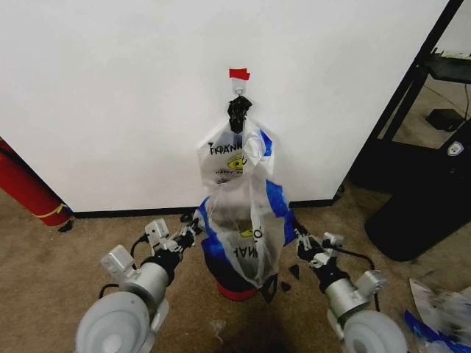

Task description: Pick up the garbage bag from the wall and place it over the trash bin.

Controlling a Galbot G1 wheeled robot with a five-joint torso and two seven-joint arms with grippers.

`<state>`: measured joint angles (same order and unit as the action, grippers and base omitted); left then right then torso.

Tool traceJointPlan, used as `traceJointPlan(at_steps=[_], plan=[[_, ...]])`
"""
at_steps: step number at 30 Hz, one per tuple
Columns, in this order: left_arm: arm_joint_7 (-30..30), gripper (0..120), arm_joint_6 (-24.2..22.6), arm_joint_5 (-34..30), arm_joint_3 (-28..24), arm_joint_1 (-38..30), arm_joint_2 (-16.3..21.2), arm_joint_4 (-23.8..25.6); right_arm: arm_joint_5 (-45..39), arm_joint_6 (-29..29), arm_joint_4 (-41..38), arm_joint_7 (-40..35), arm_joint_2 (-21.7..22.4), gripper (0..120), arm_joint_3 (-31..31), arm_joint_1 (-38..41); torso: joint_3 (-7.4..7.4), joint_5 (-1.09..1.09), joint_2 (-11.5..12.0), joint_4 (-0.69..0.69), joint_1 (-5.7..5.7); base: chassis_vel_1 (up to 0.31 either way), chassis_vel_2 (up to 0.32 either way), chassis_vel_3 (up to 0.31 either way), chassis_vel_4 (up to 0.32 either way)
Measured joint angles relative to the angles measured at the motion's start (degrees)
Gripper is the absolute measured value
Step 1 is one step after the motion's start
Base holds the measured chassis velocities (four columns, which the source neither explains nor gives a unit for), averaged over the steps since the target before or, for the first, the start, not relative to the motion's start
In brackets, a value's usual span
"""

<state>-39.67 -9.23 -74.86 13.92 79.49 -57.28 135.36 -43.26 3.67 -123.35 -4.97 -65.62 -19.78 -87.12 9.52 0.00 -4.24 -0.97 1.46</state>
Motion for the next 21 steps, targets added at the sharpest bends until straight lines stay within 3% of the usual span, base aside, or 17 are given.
traceJointPlan(at_steps=[11, 21], plan=[[1.16, 0, 0.77, 2.54, -3.91, -3.5, -3.56, -9.31, 1.67, -0.45, 5.24, 0.29, -2.27, 0, 3.48, 2.08, 0.0, 0.0, 0.0, -0.01, 0.0, 0.0, 0.0, 0.0, 0.0], [-1.46, 0, -1.58, 2.0, -0.76, -1.57, 0.11, -8.84, 2.96, 1.01, 5.0, -1.93, -1.55, 0, 1.74, -0.84, 0.0, 0.01, 0.0, -0.01, 0.0, 0.0, 0.0, 0.0, 0.0]])
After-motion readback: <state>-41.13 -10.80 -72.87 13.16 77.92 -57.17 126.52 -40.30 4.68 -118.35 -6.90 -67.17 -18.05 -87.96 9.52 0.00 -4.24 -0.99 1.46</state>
